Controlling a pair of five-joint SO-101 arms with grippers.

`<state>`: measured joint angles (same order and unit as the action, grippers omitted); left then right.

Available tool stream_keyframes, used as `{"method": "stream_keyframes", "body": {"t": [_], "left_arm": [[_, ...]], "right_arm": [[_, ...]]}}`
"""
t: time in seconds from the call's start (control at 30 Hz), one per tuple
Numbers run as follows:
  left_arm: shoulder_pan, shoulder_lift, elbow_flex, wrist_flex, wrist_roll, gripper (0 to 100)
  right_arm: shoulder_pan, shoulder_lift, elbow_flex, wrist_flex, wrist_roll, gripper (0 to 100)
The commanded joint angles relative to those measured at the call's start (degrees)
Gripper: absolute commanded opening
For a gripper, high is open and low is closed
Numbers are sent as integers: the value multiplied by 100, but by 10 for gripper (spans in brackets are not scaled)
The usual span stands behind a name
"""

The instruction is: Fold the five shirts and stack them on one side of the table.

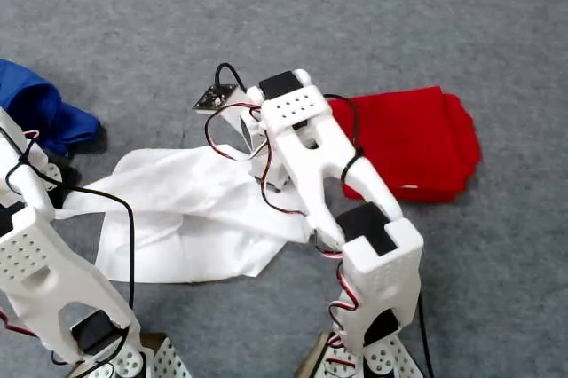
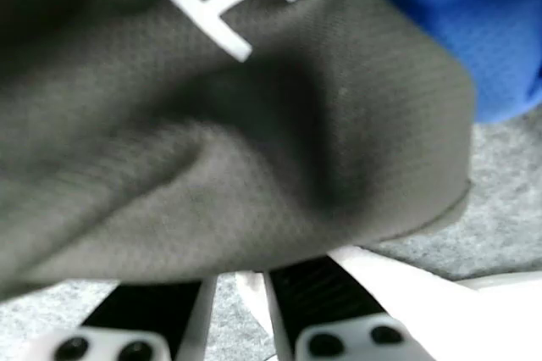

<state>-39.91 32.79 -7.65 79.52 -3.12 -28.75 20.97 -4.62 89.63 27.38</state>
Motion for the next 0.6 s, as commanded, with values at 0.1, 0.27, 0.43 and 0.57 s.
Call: {"method": "stream_keyframes", "body": {"t": [0.1,0.27,0.43,0.57], "left_arm": [[105,-48,-70,-369,-35,19],[105,-48,-70,-369,-35,19],[105,-48,-70,-369,-35,19],[105,-48,-70,-369,-35,19]], "right_arm": [[-347,-1121,22,-26,-18,306],[-593,-1323,602,-202,-18,306],[-444,-1323,1446,-905,-18,306],[4,-1323,1877,-1442,-18,306]]}}
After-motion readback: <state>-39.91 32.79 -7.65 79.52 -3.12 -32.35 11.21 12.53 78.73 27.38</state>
